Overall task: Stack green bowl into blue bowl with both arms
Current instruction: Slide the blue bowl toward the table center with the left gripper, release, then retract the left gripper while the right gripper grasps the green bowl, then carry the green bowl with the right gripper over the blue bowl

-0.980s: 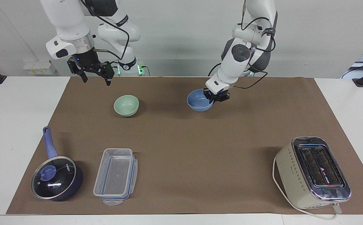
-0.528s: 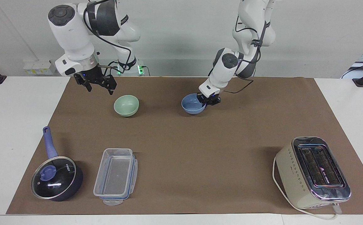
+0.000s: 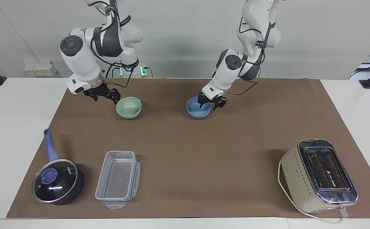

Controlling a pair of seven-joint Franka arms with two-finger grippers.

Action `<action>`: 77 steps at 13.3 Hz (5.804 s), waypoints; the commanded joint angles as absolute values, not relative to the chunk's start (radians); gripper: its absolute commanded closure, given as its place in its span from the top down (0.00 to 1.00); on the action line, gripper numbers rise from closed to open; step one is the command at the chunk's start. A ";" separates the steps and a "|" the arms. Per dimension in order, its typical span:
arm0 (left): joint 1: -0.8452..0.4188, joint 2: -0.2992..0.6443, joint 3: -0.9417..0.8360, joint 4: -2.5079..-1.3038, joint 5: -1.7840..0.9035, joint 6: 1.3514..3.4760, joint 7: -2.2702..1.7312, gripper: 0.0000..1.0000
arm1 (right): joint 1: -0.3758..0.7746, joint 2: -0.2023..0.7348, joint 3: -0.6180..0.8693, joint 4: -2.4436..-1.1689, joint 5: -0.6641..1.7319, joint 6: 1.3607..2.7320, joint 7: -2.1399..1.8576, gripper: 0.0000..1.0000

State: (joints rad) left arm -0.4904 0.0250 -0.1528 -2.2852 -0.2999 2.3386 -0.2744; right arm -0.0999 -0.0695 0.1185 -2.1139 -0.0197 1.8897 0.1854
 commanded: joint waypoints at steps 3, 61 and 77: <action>-0.408 -0.026 -0.138 -2.151 -0.305 2.131 -0.269 1.00 | -0.115 -0.129 0.124 -2.278 -0.015 1.987 0.068 1.00; 0.061 0.074 -0.132 -1.543 0.014 1.595 0.058 1.00 | 0.529 0.057 0.137 -2.200 0.330 2.315 0.652 0.00; 0.061 0.074 -0.132 -1.545 0.014 1.595 0.060 1.00 | 0.528 0.083 0.137 -2.140 0.328 2.220 0.678 0.21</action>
State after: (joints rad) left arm 0.0490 0.0634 -0.1239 -1.5627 0.0076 1.5965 0.0599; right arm 0.5269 0.0737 0.1372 -2.1778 0.3005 2.2588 0.6499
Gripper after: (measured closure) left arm 0.000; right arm 0.837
